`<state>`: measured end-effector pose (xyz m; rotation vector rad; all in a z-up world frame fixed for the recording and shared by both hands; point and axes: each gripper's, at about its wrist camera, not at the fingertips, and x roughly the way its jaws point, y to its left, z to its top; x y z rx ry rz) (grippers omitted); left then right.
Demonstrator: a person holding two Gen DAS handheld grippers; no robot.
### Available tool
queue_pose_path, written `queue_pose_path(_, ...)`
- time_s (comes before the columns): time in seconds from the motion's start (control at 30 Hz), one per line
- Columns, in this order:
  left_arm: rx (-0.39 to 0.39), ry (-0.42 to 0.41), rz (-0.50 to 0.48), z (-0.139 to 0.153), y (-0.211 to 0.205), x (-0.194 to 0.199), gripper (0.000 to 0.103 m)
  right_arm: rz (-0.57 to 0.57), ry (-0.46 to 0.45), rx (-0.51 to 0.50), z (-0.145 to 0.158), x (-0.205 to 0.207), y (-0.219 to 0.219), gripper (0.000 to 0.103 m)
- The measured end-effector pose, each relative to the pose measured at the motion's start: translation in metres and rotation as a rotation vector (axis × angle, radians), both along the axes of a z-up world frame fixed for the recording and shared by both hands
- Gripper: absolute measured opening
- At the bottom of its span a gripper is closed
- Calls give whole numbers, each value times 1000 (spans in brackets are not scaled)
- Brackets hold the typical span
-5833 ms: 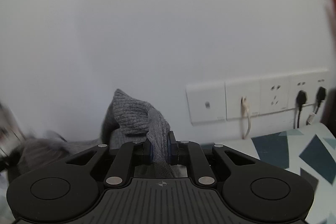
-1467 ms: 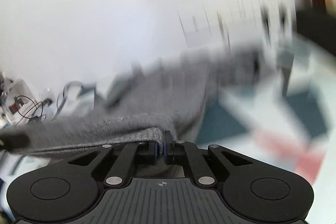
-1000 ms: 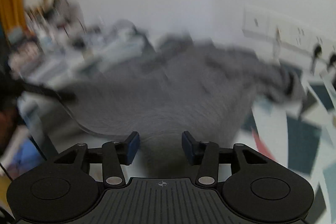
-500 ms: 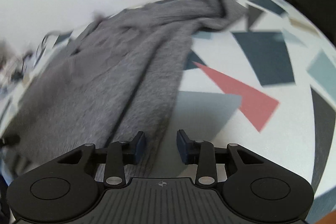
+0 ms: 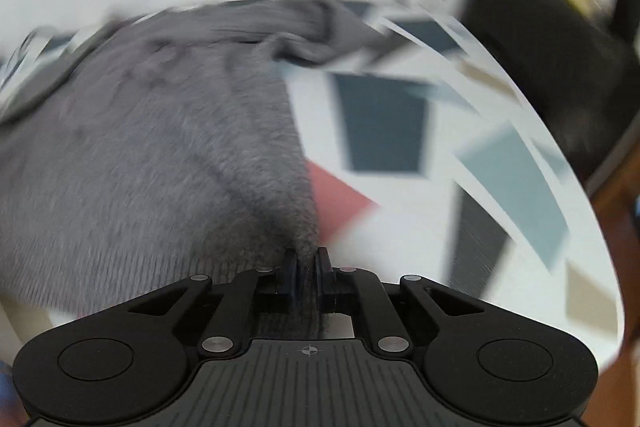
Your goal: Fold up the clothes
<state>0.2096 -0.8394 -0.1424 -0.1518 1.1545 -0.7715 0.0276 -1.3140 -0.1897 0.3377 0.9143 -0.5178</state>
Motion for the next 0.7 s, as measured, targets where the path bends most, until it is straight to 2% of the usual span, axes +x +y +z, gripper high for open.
queue_pose_path(0.1, 31, -5, -14, 1, -3, -4, 12, -64, -9, 62, 0, -18, -1, 7)
queue_pose_path(0.2, 59, 21, 9, 2, 3, -5, 13, -69, -3, 96, 0, -26, 9, 9)
queue_pose_path(0.3, 86, 33, 29, 6, 9, -5, 27, -85, 25, 98, 5, -25, 13, 14)
queue_pose_path(0.37, 85, -2, 76, 17, 20, -3, 41, -115, 32, 115, 3, -18, 6, 14)
queue_pose_path(0.43, 41, -36, 154, 27, 37, 2, 44, -132, 35, 120, 0, -14, -1, 13)
queue_pose_path(0.53, 51, -22, 210, 23, 47, 17, 43, -139, 31, 95, -3, -10, -4, 13)
queue_pose_path(0.6, 91, 9, 198, 14, 43, 20, 43, -185, 10, 100, -4, -11, -8, 13)
queue_pose_path(0.7, 105, -10, 153, 9, 28, 7, 43, -333, -87, 209, -6, -21, -17, 20)
